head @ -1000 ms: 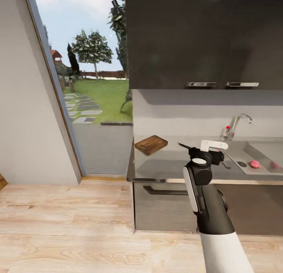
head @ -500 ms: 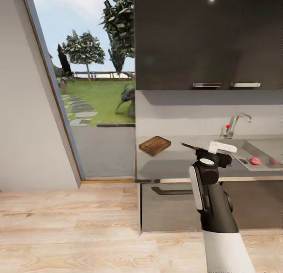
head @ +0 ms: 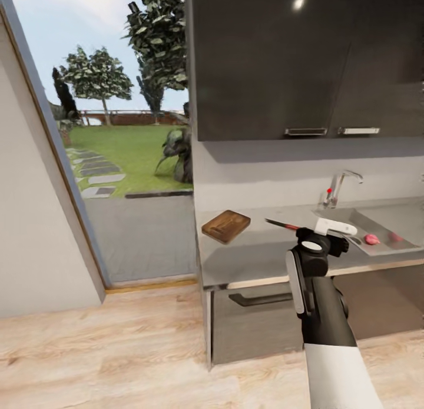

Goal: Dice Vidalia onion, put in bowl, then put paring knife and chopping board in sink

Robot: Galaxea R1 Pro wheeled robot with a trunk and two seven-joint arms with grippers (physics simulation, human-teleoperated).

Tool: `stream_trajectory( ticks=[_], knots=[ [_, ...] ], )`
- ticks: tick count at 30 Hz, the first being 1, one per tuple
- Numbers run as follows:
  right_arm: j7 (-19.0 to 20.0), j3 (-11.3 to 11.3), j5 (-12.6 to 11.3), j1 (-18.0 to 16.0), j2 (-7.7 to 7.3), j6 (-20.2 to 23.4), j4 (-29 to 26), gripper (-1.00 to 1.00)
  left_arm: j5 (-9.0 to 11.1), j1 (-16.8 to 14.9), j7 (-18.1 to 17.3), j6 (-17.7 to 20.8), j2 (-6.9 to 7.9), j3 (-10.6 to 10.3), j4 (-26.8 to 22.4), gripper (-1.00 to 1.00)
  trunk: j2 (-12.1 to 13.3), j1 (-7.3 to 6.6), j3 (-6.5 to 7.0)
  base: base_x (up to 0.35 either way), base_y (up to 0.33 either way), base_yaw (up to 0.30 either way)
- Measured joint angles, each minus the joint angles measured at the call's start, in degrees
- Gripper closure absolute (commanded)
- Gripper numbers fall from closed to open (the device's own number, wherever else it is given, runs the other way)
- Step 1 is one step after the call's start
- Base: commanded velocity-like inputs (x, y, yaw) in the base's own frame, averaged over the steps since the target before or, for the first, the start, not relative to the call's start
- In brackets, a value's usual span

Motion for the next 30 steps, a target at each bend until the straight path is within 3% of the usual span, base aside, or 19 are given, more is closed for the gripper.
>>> stream_trajectory(
  ticks=[6,14,30],
  knots=[
    [0.0,-1.8,0.0,0.0,0.0,-2.5,2.3,-1.0,0.0,0.0,0.0,0.0,0.01,0.0,0.1,-1.0,0.0,0.0,0.39,0.24,0.25,-0.216],
    [0.0,-2.6,0.0,0.0,0.0,-4.2,3.9,-1.0,-0.1,0.0,-0.1,0.0,-0.04,-0.1,0.1,-1.0,0.0,0.01,0.92,0.207,0.252,-0.216],
    [0.0,-3.1,0.0,0.0,0.0,-4.5,4.6,-1.0,-0.2,0.0,-0.3,0.0,-0.08,-0.3,0.1,-1.0,0.0,0.03,1.95,0.018,0.285,-0.215]
  ],
)
